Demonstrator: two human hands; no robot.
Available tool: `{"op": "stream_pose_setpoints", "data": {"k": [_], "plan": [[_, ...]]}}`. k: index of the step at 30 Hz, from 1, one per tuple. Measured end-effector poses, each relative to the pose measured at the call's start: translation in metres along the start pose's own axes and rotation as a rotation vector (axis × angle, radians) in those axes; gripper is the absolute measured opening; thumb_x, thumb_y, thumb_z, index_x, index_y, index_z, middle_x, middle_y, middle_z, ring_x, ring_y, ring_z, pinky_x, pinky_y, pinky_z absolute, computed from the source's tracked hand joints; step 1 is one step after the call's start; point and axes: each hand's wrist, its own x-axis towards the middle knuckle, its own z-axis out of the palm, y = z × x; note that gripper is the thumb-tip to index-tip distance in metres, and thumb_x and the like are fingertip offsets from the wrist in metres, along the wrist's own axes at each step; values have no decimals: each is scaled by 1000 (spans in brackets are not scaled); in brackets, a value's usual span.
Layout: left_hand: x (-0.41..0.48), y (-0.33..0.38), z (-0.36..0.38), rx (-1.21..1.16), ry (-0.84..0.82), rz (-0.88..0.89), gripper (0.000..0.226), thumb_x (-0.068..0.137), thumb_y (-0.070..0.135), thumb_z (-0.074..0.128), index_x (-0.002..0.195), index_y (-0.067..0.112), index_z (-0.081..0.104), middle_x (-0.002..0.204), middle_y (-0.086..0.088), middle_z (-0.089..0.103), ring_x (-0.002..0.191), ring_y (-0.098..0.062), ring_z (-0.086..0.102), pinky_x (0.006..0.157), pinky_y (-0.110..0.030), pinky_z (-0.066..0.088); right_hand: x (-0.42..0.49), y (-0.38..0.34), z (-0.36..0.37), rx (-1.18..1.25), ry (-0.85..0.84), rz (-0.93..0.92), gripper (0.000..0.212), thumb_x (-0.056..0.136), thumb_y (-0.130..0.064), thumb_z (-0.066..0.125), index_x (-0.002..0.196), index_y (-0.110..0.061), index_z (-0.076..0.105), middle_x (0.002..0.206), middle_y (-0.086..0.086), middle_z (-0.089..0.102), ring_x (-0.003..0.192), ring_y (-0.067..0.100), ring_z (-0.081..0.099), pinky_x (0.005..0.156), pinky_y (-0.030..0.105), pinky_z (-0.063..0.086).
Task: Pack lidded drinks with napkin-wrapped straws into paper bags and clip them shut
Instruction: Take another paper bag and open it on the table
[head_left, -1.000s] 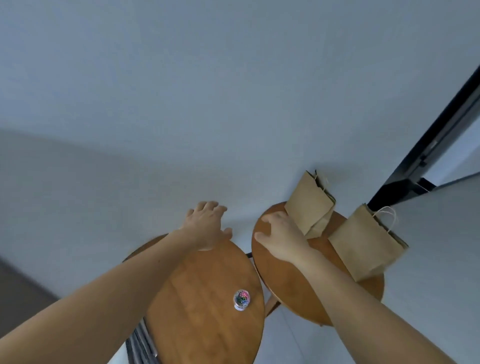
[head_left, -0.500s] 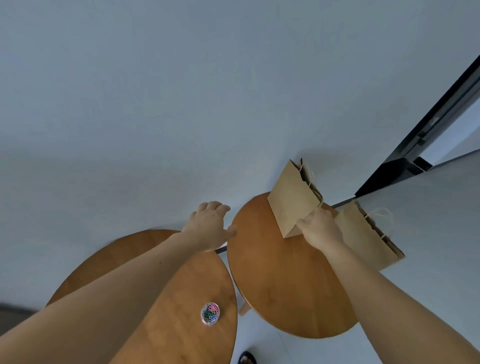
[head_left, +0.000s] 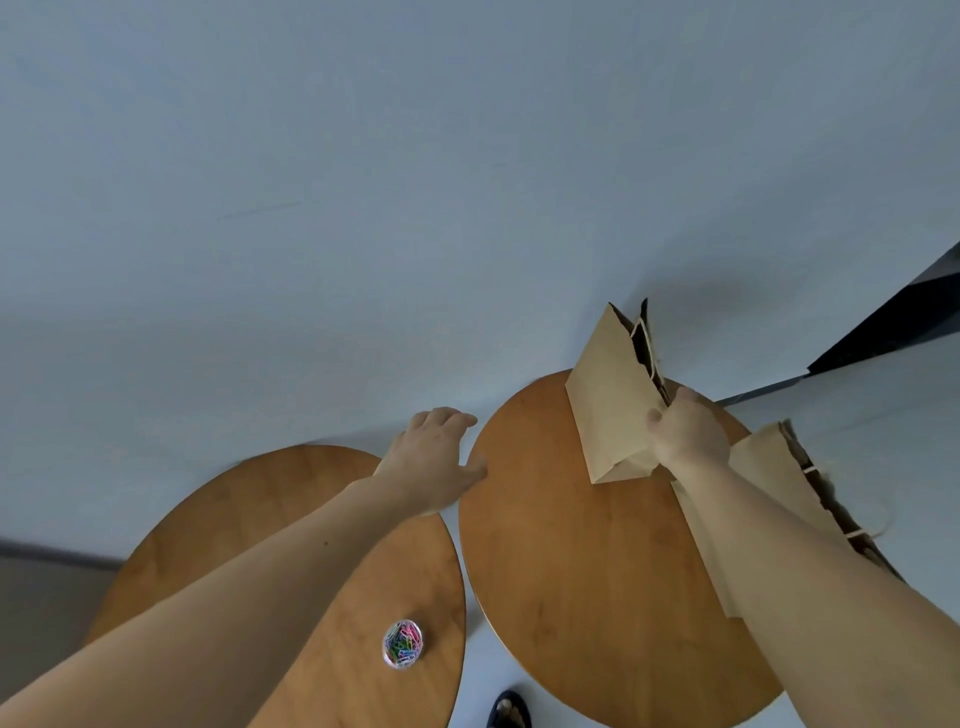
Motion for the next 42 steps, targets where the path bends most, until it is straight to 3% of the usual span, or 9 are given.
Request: {"op": "stream_pose_setpoints", "data": {"k": [3,7,16,26,31,36,38,40,42], "plan": [[-1,-1,3,-13,-7,-11,60,97,46,49,150,22,34,155,2,31,145,-20,22,116,-39,28,-3,5,7,-34,37,-104,21,100,-18,45,81,-9,51,82,13,62,72,31,58,57,32,41],[-11,-10,-2,-48,19,-25,59,96,45,49,149,22,35,155,3,32,144,-18,23,115,-38,30,-17,-19,-7,17,115,-255,34,95,-13,50,63,-19,39,64,1,51,56,19,48,46,25,27],[-78,-85,-31,-96,113,-143,60,96,45,50,149,21,35,155,1,33,143,-22,27,113,-39,31,-150,-152,-27,84,64,-687,44,82,-6,57,54,-21,27,46,-8,29,39,6,25,40,20,13],[-187,-223,-23,-218,153,-235,61,96,48,49,150,23,35,155,0,33,143,-23,27,113,-40,30,-310,-246,75,-87,-163,-762,30,86,-11,51,61,-15,35,57,-2,38,49,14,39,43,23,23],[-227,-271,3,-278,105,-280,62,96,48,47,150,21,33,155,-2,34,141,-24,30,111,-40,31,-376,-252,120,-158,-194,-737,23,89,-17,50,69,-19,39,62,-8,35,53,8,37,43,17,15],[-249,-292,40,-278,-11,-289,64,94,51,47,150,24,33,149,-2,40,135,-23,35,109,-40,33,-417,-228,154,-213,-350,-677,31,93,-30,48,66,-26,33,59,-11,38,48,4,36,41,19,23],[-253,-294,53,-292,-65,-283,68,92,54,49,150,24,31,150,-1,39,135,-24,36,108,-40,36,-424,-219,157,-239,-405,-673,28,93,-51,43,85,-25,52,62,-12,48,53,3,45,44,19,29],[-254,-291,64,-307,-112,-288,74,90,57,51,152,25,27,153,0,37,137,-24,36,108,-41,37,-426,-213,156,-275,-426,-636,54,88,-70,35,110,-26,57,68,-13,55,64,6,53,51,23,38],[-252,-287,71,-314,-123,-294,80,88,62,50,153,24,23,152,-1,38,136,-24,38,107,-41,39,-422,-212,154,-242,-423,-614,68,84,-79,33,117,-25,58,73,-14,57,71,7,58,58,25,43]]}}
